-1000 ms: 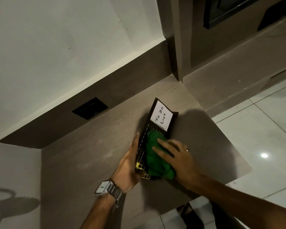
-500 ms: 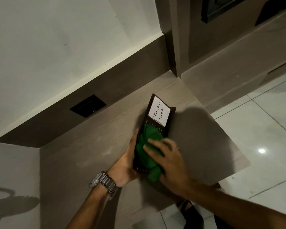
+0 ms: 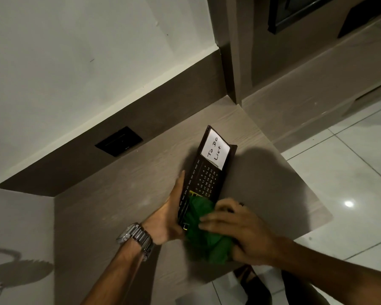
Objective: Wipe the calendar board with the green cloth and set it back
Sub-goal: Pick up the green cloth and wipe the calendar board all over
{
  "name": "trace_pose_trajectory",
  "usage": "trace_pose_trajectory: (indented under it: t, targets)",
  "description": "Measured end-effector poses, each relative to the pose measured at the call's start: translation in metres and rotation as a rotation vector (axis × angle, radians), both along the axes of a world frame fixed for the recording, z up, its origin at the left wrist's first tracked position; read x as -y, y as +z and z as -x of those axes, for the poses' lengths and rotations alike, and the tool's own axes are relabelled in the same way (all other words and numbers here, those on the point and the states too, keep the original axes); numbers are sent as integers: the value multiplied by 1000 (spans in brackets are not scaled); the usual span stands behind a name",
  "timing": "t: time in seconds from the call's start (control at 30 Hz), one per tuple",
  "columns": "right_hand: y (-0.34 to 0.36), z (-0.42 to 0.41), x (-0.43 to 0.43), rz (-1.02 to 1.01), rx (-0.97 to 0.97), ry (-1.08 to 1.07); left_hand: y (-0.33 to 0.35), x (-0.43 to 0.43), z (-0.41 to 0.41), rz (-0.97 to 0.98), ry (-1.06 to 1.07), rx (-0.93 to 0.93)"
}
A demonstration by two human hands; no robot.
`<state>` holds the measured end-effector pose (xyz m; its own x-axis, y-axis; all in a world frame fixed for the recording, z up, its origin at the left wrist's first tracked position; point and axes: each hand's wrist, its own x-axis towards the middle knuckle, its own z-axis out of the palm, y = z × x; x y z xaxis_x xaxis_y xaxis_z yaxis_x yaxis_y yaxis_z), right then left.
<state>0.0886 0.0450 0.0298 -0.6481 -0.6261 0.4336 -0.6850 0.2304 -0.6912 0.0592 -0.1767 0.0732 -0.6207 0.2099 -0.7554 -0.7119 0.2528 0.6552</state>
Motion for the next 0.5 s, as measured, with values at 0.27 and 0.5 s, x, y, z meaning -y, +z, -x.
trace_pose_trajectory:
  t: [0.27,0.5]
  targets:
    - [15,26,10,278,230,-502,15,4,-33,529,-129,-569]
    - [-10,-5,38,5,53,-202,6,1,-65,549,-46,-610]
